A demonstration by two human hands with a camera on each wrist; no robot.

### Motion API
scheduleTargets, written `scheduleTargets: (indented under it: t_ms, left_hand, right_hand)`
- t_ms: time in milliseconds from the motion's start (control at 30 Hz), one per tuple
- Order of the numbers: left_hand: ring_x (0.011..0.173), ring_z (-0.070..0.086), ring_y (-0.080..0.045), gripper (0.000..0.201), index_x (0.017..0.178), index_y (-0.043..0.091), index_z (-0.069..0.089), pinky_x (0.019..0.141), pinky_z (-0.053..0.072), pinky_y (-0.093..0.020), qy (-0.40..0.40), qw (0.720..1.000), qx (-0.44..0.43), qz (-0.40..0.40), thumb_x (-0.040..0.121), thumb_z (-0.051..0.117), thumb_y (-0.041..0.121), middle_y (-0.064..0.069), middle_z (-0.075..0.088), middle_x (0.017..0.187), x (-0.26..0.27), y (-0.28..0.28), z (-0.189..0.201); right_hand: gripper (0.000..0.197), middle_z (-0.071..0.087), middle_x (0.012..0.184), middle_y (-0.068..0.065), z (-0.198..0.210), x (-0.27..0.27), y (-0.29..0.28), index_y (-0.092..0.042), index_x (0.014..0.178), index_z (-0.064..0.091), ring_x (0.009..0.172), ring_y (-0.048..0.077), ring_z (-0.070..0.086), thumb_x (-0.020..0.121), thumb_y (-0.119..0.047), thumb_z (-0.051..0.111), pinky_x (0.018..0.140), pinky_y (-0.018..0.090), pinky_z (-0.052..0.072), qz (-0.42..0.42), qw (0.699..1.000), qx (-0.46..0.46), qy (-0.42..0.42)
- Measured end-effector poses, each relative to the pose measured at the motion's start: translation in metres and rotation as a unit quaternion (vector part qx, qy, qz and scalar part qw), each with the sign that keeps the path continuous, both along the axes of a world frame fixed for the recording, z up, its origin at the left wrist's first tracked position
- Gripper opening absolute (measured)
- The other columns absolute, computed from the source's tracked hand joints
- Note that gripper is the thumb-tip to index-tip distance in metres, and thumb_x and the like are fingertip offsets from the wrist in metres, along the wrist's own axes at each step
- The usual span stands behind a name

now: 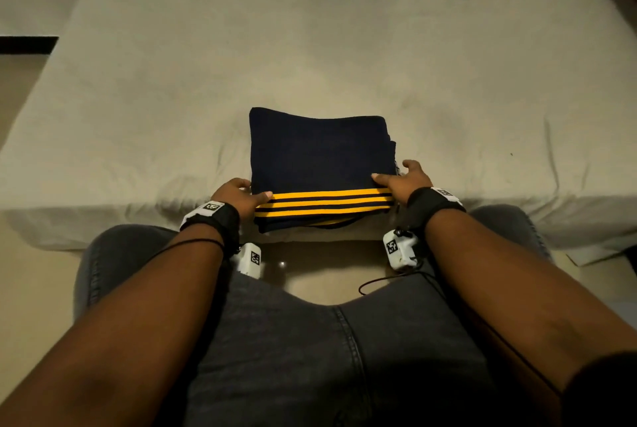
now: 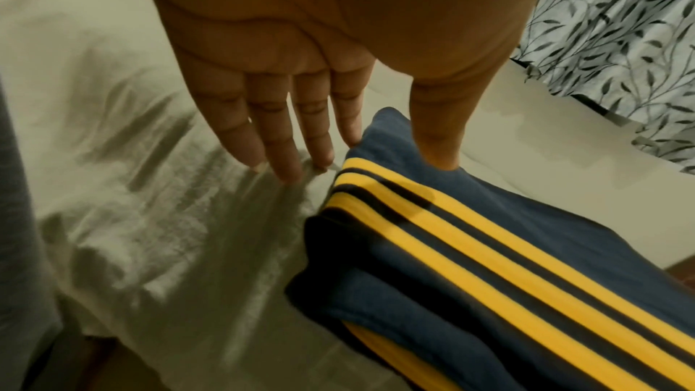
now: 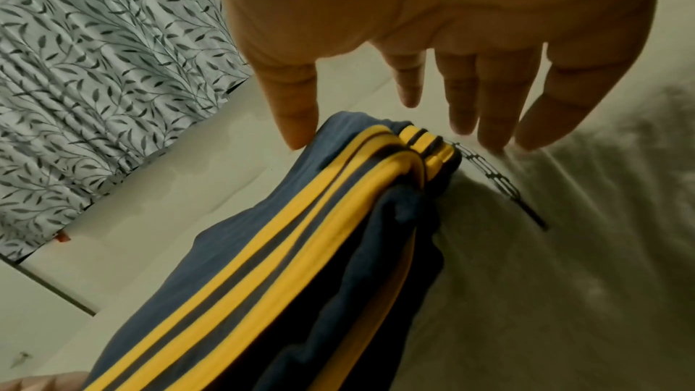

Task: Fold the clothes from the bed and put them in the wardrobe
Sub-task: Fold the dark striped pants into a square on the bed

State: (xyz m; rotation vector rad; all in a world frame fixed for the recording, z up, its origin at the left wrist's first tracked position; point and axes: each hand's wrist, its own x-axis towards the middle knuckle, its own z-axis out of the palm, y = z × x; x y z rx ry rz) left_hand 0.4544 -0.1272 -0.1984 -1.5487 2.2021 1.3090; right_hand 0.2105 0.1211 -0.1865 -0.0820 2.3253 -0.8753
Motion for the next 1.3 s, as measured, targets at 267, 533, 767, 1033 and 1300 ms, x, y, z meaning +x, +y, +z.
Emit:
scheduleTargets:
  t_ms: [267, 533, 767, 1033, 1300]
  left_hand:
    - [0.128, 0.057, -0.03, 0.089, 0.153, 0.022, 0.036, 0.11, 0.044, -0.042, 0.057, 0.997, 0.011, 0.05, 0.081, 0.08, 0.05, -0.006, 0.056, 0.147, -0.037, -0.022, -0.014]
    - [0.102, 0.068, -0.032, 0.049, 0.126, 0.013, 0.068, 0.096, 0.054, -0.042, 0.094, 0.987, 0.071, 0.108, 0.088, 0.073, 0.044, -0.009, 0.071, 0.122, -0.077, -0.041, -0.021]
    - [0.099, 0.071, -0.026, 0.068, 0.113, 0.009, 0.075, 0.093, 0.057, -0.042, 0.193, 0.953, 0.125, 0.199, 0.057, 0.085, 0.045, -0.005, 0.076, 0.11, -0.07, 0.02, 0.004]
    - [0.09, 0.071, -0.028, 0.044, 0.081, 0.01, 0.069, 0.075, 0.048, -0.031, 0.092, 0.976, 0.191, -0.048, 0.083, 0.077, 0.052, -0.013, 0.073, 0.087, -0.061, 0.083, -0.002]
    - [0.104, 0.066, -0.023, 0.049, 0.117, 0.022, 0.067, 0.09, 0.05, -0.032, 0.063, 0.995, -0.078, -0.021, 0.08, 0.079, 0.052, 0.002, 0.071, 0.111, -0.049, 0.019, 0.004]
  right_hand:
    - [0.117, 0.038, 0.159, 0.008, -0.012, -0.021, -0.019, -0.027, 0.161, 0.01, 0.139, 0.037, 0.045, 0.075, -0.054, 0.084, 0.114, 0.051, 0.04, -0.039, 0.998, -0.037, -0.029]
    - [0.063, 0.074, 0.108, 0.001, -0.013, -0.043, -0.041, -0.019, 0.114, 0.064, 0.095, 0.026, 0.071, 0.058, -0.037, 0.088, 0.09, 0.045, 0.058, -0.035, 0.994, -0.077, -0.063]
    - [0.041, 0.067, 0.103, 0.0, 0.07, -0.114, -0.093, -0.025, 0.112, 0.064, 0.091, 0.022, 0.063, 0.076, -0.024, 0.084, 0.071, 0.021, 0.042, 0.183, 0.966, -0.007, 0.182]
    - [0.073, 0.052, 0.148, 0.014, 0.087, -0.119, -0.129, -0.024, 0.157, 0.03, 0.136, 0.034, 0.049, 0.097, -0.062, 0.049, 0.11, 0.035, 0.039, 0.169, 0.953, 0.001, 0.25]
    - [0.104, 0.047, 0.15, 0.009, -0.012, -0.001, -0.017, -0.028, 0.158, 0.021, 0.133, 0.034, 0.051, 0.075, -0.058, 0.078, 0.112, 0.045, 0.042, 0.089, 0.993, 0.048, 0.063]
